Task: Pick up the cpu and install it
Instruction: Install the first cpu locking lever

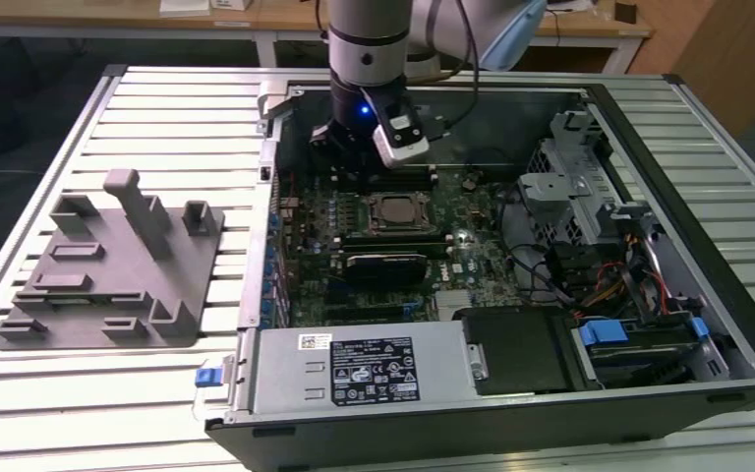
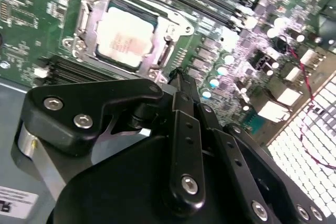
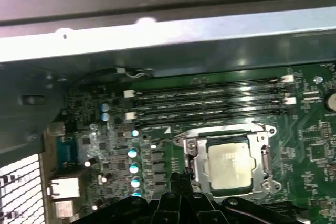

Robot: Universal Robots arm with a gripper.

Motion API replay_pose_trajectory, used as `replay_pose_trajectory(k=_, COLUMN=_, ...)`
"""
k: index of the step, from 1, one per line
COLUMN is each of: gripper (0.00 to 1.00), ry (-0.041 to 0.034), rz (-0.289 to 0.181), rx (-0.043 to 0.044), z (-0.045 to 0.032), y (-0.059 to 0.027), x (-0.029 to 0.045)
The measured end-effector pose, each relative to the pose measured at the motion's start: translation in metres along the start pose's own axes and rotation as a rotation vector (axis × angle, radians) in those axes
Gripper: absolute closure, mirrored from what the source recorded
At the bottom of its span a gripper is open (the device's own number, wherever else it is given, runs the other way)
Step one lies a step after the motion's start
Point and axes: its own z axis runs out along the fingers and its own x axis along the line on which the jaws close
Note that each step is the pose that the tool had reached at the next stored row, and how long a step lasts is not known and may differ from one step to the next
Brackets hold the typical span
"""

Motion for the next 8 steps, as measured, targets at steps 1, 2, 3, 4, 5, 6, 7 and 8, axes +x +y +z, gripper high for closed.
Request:
replay_pose_trajectory(k=1, gripper=0.89, ry=-0.0001, rz=0.000, rx=0.0000, z=0.0000, y=-0.0002, x=0.0023)
replay_pose_trajectory(k=2, gripper=0.89, ry=-0.0002, rz=0.000, rx=-0.0001, z=0.0000, y=-0.0005, x=0.0044)
replay_pose_trajectory(k=3, gripper=0.89, ry=-0.0002, rz=0.000, rx=-0.0001, z=0.0000, y=-0.0007, x=0.0064)
replay_pose_trajectory(k=4, gripper=0.89, ry=-0.0002, rz=0.000, rx=0.0000, z=0.0000, y=-0.0009, x=0.0085)
replay_pose_trajectory(k=5, gripper=0.89, ry=-0.0002, rz=0.000, rx=-0.0001, z=0.0000, y=-0.0011, x=0.0105)
replay_pose_trajectory(k=6, gripper=0.89, ry=-0.0002, rz=0.000, rx=-0.0003, z=0.0000, y=-0.0013, x=0.0124)
replay_pose_trajectory(k=7, gripper=0.89, ry=-0.0001, rz=0.000, rx=-0.0012, z=0.0000, y=-0.0015, x=0.0141)
replay_pose_trajectory(k=8, gripper=0.89, ry=0.0003, rz=0.000, rx=-0.0041, z=0.0000, y=-0.0017, x=0.0156)
